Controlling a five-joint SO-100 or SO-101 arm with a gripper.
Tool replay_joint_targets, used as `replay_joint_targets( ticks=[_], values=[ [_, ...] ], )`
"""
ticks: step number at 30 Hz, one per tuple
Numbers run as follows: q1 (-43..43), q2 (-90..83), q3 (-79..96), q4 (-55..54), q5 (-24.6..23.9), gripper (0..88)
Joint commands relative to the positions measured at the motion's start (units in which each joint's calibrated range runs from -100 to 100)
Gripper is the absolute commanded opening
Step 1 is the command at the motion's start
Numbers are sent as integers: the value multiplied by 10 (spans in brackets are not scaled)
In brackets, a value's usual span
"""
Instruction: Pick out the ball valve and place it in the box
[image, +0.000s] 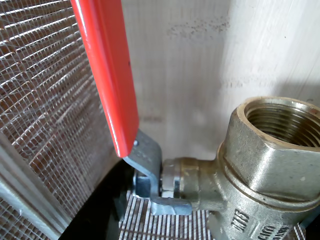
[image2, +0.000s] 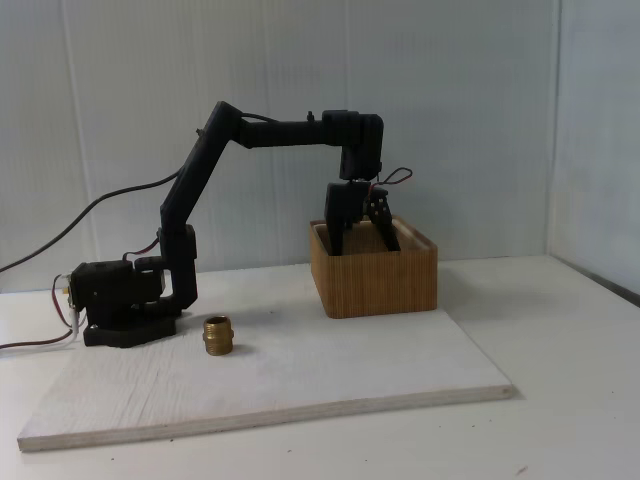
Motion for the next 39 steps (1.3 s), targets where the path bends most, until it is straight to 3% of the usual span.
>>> replay_joint_targets(
  ticks=[1, 9, 39],
  values=[
    [2, -22, -41, 4, 2, 322],
    [2, -21, -39, 4, 2, 441],
    [-3, -51, -76, 41, 2, 441]
  ],
)
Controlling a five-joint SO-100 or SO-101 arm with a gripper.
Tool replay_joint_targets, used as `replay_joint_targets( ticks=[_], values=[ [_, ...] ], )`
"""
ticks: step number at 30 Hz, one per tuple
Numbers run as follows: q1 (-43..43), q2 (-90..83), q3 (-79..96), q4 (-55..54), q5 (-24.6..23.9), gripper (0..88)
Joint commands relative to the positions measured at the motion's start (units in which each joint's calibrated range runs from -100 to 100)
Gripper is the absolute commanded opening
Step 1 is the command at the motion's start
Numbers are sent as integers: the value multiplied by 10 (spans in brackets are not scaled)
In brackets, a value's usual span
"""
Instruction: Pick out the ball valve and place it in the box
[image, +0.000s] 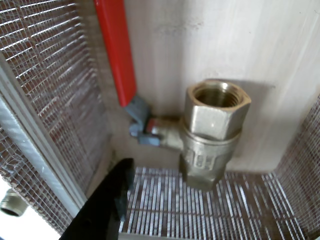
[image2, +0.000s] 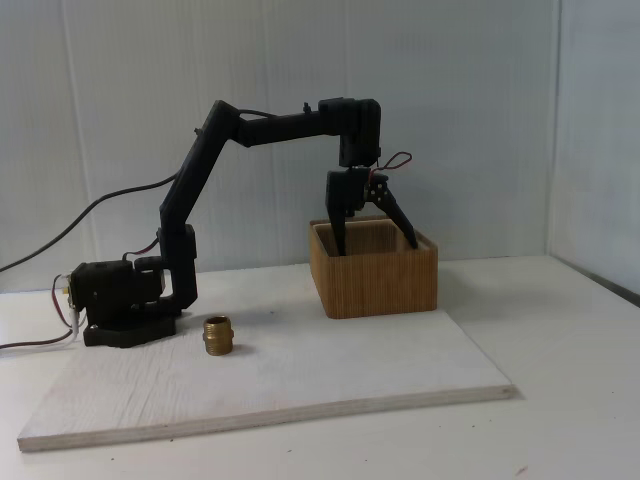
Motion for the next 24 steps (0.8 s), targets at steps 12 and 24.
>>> replay_joint_targets(
  ticks=[12, 24],
  values=[
    [-3, -160, 1, 9, 3, 441],
    [16, -303, 2, 9, 3, 439]
  ],
)
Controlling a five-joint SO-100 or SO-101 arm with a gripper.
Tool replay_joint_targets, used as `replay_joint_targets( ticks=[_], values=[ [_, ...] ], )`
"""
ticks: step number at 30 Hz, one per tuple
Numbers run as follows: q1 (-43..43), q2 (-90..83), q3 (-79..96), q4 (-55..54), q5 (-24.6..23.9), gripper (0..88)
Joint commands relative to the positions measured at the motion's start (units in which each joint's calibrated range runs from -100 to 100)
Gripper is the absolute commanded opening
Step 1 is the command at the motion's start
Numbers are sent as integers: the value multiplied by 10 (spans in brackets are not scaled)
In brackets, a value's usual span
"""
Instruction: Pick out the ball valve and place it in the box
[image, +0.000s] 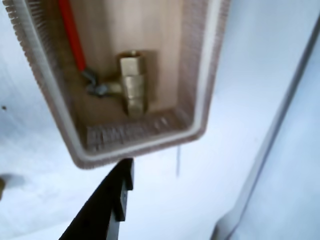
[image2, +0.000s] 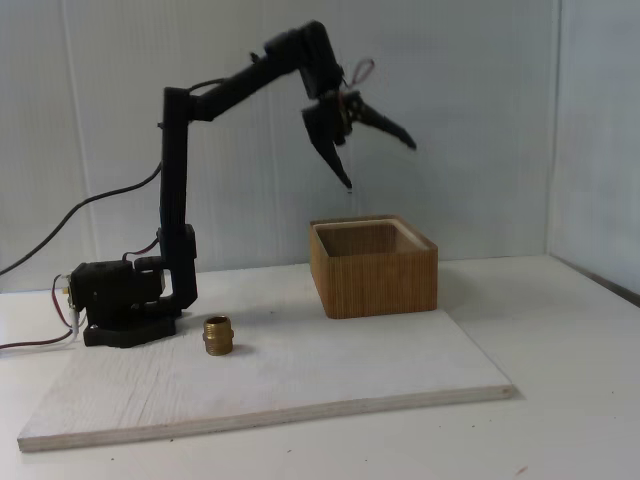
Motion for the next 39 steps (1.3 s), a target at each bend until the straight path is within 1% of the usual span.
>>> replay_joint_targets(
  ticks=[1, 2, 4, 10, 11, 13, 16, 22, 25, 34, 39],
  values=[
    [17, -64, -1, 9, 2, 432],
    [21, -78, -1, 9, 2, 412],
    [35, -103, -1, 9, 8, 338],
    [74, -164, -2, 8, 21, 23],
    [78, -172, -2, 8, 21, 0],
    [80, -191, 1, 9, 21, 27],
    [74, -234, 46, 9, 20, 4],
    [27, -365, 214, 5, 16, 8],
    [16, -442, 286, 3, 3, 8],
    [23, -661, 485, -26, 2, 8],
    [35, -774, 652, -92, 3, 8]
  ],
)
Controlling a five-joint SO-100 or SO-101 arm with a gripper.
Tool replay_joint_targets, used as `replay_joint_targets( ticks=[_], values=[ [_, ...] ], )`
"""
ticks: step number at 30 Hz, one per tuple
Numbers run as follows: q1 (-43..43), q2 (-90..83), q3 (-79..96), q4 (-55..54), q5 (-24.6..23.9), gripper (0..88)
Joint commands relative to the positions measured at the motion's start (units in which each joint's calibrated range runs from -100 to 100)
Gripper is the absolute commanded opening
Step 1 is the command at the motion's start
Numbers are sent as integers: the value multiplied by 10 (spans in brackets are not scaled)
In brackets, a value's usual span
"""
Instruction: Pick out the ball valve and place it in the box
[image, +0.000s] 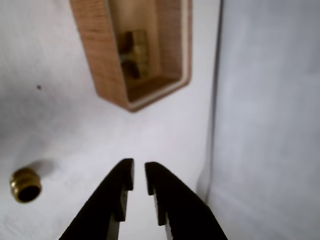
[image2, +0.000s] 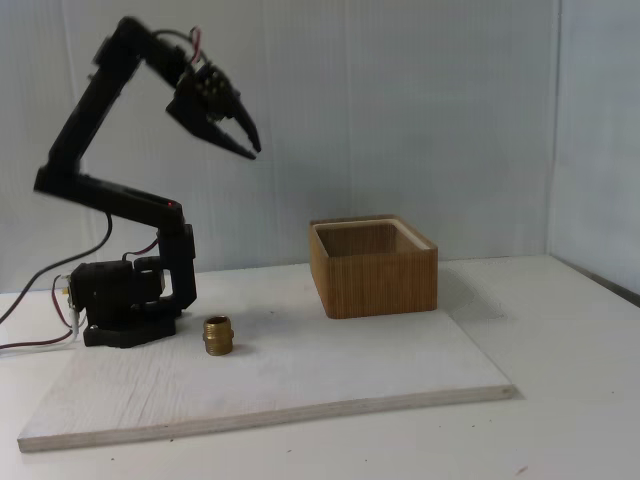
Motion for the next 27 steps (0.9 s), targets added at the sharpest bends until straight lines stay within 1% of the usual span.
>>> replay_joint_targets(
  ticks=[1, 6, 11, 21, 27],
  values=[
    [6, -69, 108, -47, 5, 8],
    [7, -167, 249, -90, 20, 8],
    [16, -237, 342, -123, 27, 8],
    [97, -284, 544, -253, 63, 8],
    [97, -308, 605, -256, 66, 8]
  ],
)
